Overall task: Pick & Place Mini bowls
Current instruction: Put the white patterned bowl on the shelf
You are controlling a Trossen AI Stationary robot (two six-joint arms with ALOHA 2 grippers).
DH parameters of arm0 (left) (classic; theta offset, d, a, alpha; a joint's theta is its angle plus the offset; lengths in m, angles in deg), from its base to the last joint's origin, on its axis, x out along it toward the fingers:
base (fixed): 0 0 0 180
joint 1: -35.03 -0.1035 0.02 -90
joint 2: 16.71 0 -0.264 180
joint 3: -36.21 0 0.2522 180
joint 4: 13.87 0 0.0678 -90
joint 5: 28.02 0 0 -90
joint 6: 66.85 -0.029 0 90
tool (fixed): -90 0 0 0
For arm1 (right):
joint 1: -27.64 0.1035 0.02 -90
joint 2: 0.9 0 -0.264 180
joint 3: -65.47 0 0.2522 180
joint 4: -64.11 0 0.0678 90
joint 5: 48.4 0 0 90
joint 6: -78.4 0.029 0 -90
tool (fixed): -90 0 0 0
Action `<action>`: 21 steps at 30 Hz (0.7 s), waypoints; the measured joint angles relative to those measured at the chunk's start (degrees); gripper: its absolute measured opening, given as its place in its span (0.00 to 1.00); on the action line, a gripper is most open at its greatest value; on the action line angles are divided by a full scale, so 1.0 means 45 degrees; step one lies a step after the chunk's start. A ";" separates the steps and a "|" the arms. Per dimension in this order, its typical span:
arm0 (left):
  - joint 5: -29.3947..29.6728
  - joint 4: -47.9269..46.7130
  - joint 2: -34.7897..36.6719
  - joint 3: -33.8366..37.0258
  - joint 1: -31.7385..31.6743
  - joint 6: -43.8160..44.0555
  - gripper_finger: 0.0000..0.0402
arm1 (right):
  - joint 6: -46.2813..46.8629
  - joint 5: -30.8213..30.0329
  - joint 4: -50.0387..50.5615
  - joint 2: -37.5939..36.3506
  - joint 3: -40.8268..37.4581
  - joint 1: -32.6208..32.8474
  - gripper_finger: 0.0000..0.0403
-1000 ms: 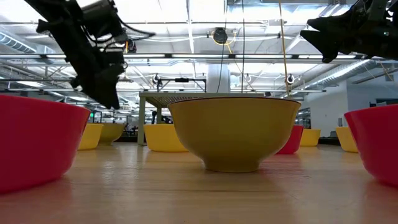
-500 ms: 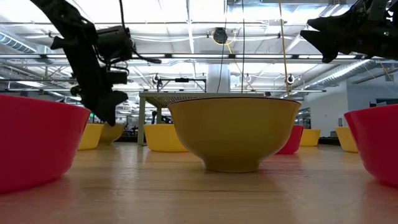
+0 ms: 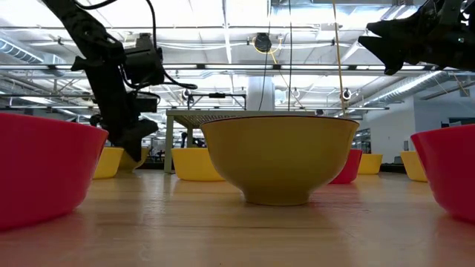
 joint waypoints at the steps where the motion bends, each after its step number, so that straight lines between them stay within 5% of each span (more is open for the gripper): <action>1: -0.0191 -0.0039 0.0002 0.0000 0.0000 0.0013 0.35 | -0.0005 0.0000 -0.0005 0.0000 0.0000 -0.0005 0.49; 7: -0.0256 -0.0126 0.0049 -0.0016 -0.0007 -0.0055 0.04 | -0.0002 0.0000 -0.0002 0.0000 -0.0002 -0.0005 0.49; 21: -0.0286 -0.0361 0.3082 -0.0850 0.0178 -0.0920 0.03 | 0.0000 0.0000 0.0005 0.0000 0.0000 -0.0005 0.49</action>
